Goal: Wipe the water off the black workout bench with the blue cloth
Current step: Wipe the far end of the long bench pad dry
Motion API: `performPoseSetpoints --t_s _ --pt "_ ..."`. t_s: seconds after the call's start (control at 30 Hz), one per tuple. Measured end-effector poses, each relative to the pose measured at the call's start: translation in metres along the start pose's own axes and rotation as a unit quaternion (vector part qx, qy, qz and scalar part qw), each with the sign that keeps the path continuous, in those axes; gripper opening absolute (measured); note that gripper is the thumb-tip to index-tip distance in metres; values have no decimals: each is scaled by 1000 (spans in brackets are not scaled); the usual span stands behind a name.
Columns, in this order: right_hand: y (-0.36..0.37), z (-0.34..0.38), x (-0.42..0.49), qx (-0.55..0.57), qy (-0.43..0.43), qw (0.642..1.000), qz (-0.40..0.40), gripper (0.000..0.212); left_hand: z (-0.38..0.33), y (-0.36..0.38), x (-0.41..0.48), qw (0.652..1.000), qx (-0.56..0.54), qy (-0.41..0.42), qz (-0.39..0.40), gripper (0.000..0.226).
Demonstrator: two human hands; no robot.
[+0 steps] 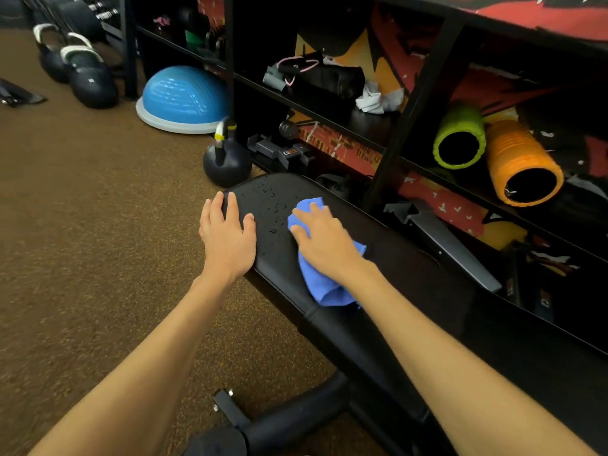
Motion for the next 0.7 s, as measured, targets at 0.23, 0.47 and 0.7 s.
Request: performPoseSetpoints --t_s 0.23,0.47,0.7 --pt "1 44 -68 83 -172 982 15 43 -2 -1 1 1000 -15 11 -4 55" --pt "-4 -5 -30 89 -94 992 11 42 -2 -2 0 1000 -11 1 12 57" --pt "-2 22 10 9 -26 1000 3 45 1 -2 2 998 -64 -9 17 54"
Point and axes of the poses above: each hand's wrist, its own x-axis towards the middle knuckle, its own y-axis out of the palm, z = x × y, the point moved 8 cm from there along x, towards the middle knuckle, and after that the axes turned 14 degrees about -x, right-handed, at the moved point
